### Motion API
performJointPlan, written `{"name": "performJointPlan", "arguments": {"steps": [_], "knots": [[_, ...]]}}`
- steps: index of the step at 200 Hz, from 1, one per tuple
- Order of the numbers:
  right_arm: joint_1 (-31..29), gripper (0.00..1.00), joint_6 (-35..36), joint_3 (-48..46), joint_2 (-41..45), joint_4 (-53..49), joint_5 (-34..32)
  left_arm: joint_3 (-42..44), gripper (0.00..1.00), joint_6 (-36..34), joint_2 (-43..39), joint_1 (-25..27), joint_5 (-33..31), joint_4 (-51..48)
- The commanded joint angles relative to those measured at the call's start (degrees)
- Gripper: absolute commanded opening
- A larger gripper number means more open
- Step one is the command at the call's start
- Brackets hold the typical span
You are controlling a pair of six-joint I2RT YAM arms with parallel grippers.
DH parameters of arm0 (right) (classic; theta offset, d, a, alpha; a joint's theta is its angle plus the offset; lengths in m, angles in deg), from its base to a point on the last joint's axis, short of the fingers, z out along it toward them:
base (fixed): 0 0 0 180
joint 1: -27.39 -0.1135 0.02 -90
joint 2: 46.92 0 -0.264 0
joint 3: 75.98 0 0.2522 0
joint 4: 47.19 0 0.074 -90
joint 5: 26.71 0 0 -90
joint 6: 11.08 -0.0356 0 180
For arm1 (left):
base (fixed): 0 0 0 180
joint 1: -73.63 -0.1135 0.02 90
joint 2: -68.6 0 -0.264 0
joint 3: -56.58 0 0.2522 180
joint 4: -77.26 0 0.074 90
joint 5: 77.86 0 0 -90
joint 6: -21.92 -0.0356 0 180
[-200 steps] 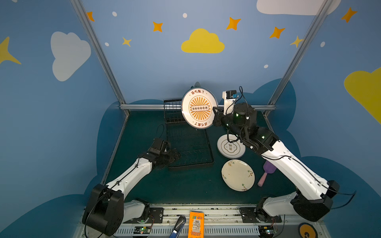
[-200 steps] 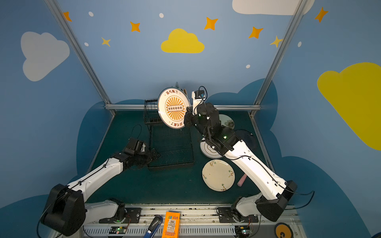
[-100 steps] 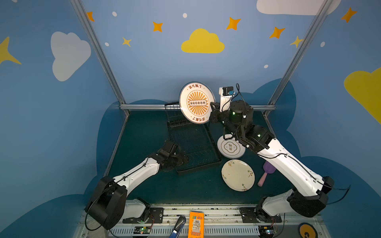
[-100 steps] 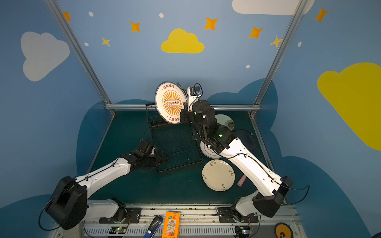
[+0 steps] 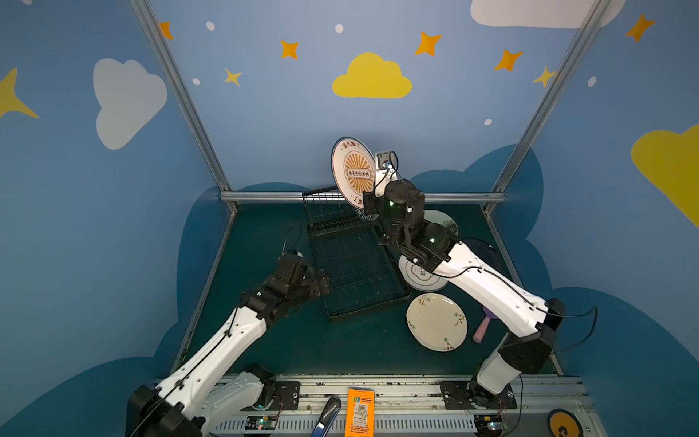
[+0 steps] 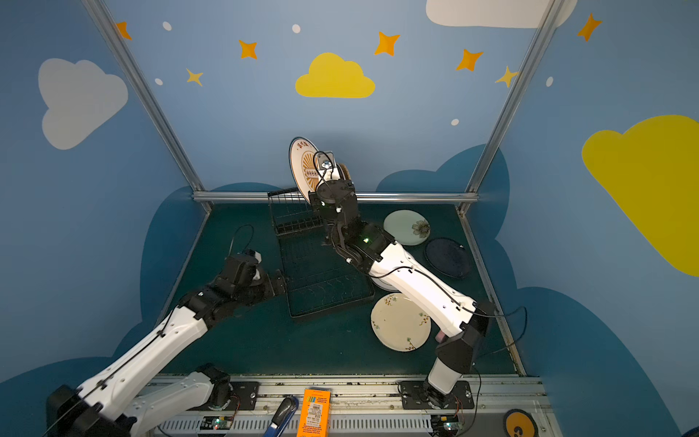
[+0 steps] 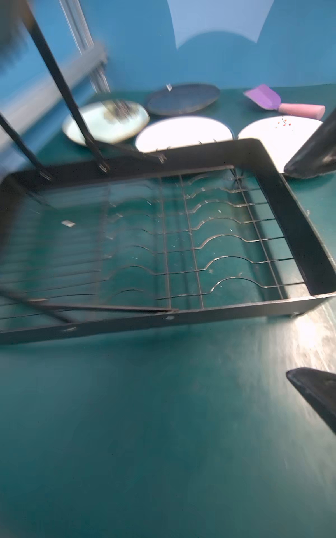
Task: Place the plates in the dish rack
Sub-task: 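Carry the orange-sunburst plate toward the rack slots with the right gripper while left withdraws, then lower the orange-sunburst plate into the rack slot beside the standing plates with the right gripper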
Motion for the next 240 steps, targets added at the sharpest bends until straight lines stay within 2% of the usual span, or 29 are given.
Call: {"name": "performJointPlan", "arguments": {"steps": [1,26,51,136,240], "knots": [[-0.8,0.00,5.5,4.1,-2.1,6.8,-6.2,0.6,1.00,-7.3,-7.3,-2.2,-3.3,-7.6],[-1.4,0.00,8.1,7.0,-5.8,7.2,-8.5,1.6,1.00,-10.8,-13.3,-4.5,-2.1,-9.5],[-1.8,0.00,10.0,9.2,-9.0,8.1,-10.8,3.4,1.00,-10.6,-16.5,-4.7,0.1,-8.2],[-1.3,0.00,15.8,17.2,-18.6,9.2,-16.0,3.9,1.00,-11.1,-16.1,-5.4,2.6,-6.5],[0.2,0.00,9.0,22.0,-23.2,0.7,-16.3,4.1,1.00,-11.1,-16.2,-6.3,3.6,-6.2]]}}
